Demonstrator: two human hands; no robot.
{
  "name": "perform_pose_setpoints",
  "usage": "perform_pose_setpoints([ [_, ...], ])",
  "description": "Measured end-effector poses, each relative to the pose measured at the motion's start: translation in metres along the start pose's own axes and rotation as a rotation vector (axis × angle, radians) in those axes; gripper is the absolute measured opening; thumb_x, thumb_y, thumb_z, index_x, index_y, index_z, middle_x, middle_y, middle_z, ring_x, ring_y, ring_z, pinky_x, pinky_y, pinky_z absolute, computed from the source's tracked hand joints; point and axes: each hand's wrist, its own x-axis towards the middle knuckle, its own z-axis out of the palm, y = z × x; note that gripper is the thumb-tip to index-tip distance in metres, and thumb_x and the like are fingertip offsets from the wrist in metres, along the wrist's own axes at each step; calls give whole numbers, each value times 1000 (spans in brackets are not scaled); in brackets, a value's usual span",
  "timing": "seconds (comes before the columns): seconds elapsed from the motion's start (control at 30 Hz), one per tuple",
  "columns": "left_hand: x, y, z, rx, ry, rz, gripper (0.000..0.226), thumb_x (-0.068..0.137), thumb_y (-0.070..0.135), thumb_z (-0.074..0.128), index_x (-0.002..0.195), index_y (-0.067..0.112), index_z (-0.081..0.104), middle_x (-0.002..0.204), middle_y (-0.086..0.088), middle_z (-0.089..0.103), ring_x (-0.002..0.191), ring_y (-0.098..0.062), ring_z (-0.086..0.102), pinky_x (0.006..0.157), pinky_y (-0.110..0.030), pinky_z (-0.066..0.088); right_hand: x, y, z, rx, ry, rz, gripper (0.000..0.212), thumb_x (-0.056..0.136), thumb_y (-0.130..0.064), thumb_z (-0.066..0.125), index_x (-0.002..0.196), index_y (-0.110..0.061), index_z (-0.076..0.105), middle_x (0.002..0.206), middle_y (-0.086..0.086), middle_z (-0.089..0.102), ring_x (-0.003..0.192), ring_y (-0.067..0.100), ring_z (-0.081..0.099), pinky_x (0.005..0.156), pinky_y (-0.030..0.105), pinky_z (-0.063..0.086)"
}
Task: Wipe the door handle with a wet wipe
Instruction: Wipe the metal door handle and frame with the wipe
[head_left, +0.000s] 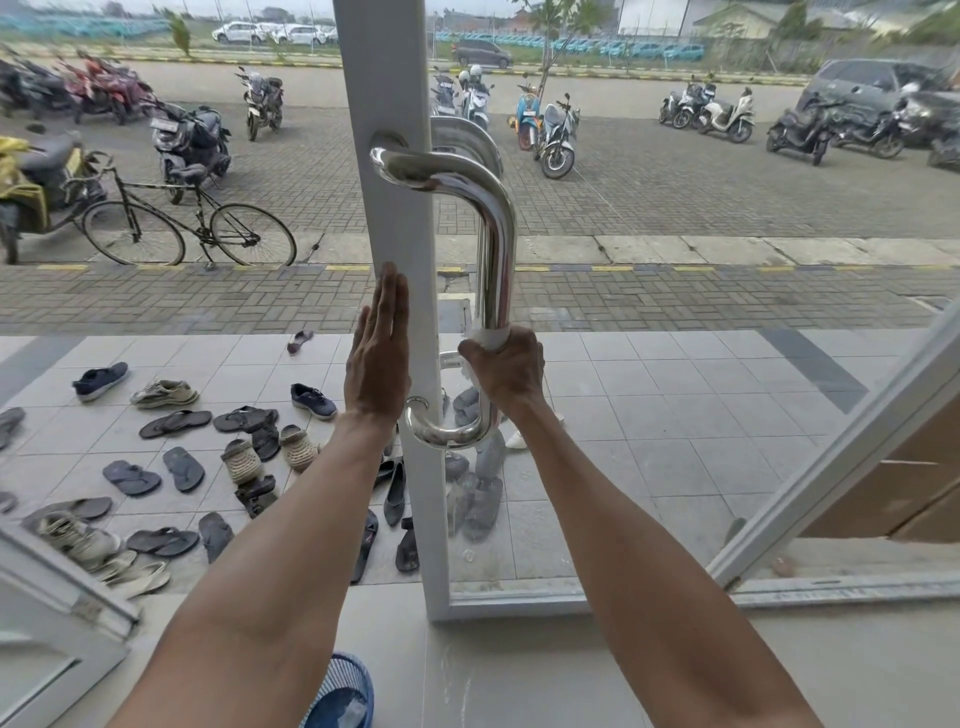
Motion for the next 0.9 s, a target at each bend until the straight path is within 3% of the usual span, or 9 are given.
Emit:
perform_pose_setpoints([
  [0.2,0,-2,5,6,5,-8,101,72,-28,51,157,6,9,167,-4,2,153,-18,13,124,-33,19,-14,48,21,-40,1,89,27,60,-48,70,57,-22,62,51,-12,61,63,15,64,78,36,54],
  [0.4,-3,-8,11,30,-19,-7,105,71,-27,55,158,7,8,167,-2,-2,153,-16,9,124,-33,19,-24,79,38,-70,-57,196,32,63,-52,74,80,-24,76,73,-8,73,85,21,71,88,41,56],
  [0.6,-6,-12,8,40,-49,6,111,66,-31,53,158,9,5,167,0,-6,153,-13,2,124,-32,16,-27,77,38,-74,-58,246,27,66,-51,79,74,-27,69,68,-13,67,80,19,68,85,38,56],
  [0.77,-12,-7,8,47,-77,-21,105,72,-29,51,158,8,3,166,-2,-8,154,-16,3,124,-35,20,-24,76,26,-139,-219,163,30,75,-52,75,69,-25,62,76,-7,67,82,20,66,74,32,52],
  [0.9,-23,-1,11,35,-106,-52,100,76,-26,53,157,5,4,166,-5,-4,153,-21,11,122,-38,27,-26,72,16,-194,-277,24,27,84,-44,69,83,-18,60,73,-5,59,67,15,57,55,21,37],
])
